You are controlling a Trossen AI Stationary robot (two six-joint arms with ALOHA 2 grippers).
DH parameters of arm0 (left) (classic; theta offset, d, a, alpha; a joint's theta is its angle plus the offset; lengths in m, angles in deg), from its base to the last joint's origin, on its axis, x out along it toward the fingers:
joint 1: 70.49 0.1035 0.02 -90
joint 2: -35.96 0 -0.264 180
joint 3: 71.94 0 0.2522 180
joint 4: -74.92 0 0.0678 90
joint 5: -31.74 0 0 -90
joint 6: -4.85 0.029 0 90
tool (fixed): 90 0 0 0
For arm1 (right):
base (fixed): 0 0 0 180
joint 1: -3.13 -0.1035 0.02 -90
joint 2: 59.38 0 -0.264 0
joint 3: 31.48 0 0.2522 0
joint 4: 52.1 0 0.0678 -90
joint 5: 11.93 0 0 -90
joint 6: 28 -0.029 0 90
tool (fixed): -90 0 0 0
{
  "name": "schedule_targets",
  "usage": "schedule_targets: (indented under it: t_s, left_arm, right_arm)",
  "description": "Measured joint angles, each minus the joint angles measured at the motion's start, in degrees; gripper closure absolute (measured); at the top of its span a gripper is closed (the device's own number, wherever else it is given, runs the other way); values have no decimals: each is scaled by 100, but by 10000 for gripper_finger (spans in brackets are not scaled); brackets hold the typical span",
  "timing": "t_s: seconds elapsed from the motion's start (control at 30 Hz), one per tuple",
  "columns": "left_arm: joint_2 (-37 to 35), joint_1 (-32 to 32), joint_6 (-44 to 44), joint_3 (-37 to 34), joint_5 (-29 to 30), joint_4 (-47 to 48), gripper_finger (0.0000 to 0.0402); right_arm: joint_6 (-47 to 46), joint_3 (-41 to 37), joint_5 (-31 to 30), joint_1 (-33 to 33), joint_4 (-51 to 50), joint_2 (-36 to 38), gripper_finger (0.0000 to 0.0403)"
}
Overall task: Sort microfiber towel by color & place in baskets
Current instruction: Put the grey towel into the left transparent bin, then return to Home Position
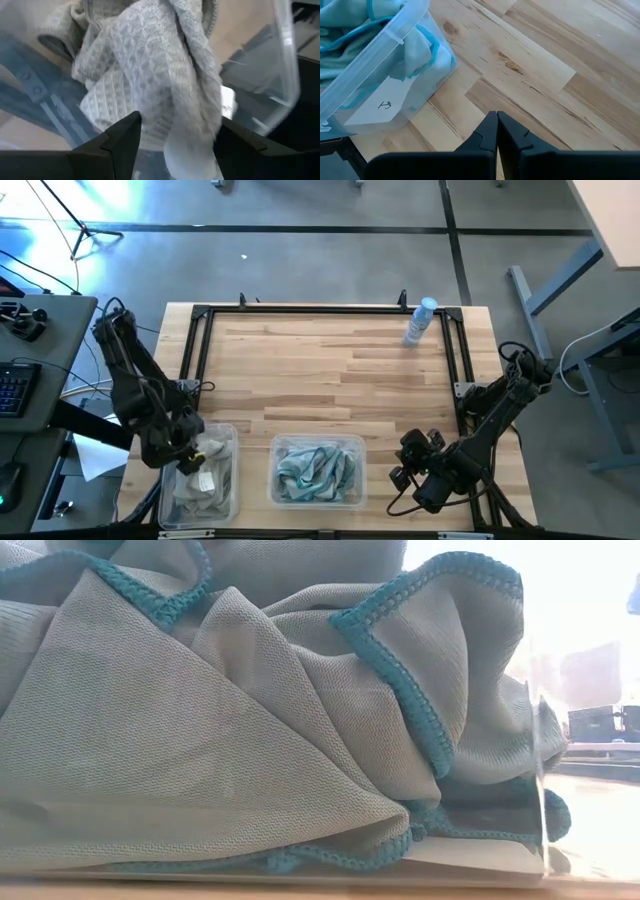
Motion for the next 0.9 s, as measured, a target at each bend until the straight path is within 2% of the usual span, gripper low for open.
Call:
schedule_targets:
  t_s: [0.4, 0.63, 0.73, 0.9]
  left_arm:
    - [-933, 0, -129, 0, 460, -2, 188]
    - [-1040, 2, 296, 1, 1569, -680, 188]
    - [-662, 2, 389, 2, 1422, -668, 188]
    - [425, 0, 495, -4, 524, -321, 188]
  right_arm:
    - [-1, 0, 0, 0, 0, 0, 403]
    - [0, 0, 0, 0, -2, 0, 403]
    - [0, 0, 0, 0, -2, 0, 403]
    - [0, 0, 0, 0, -56, 0, 403]
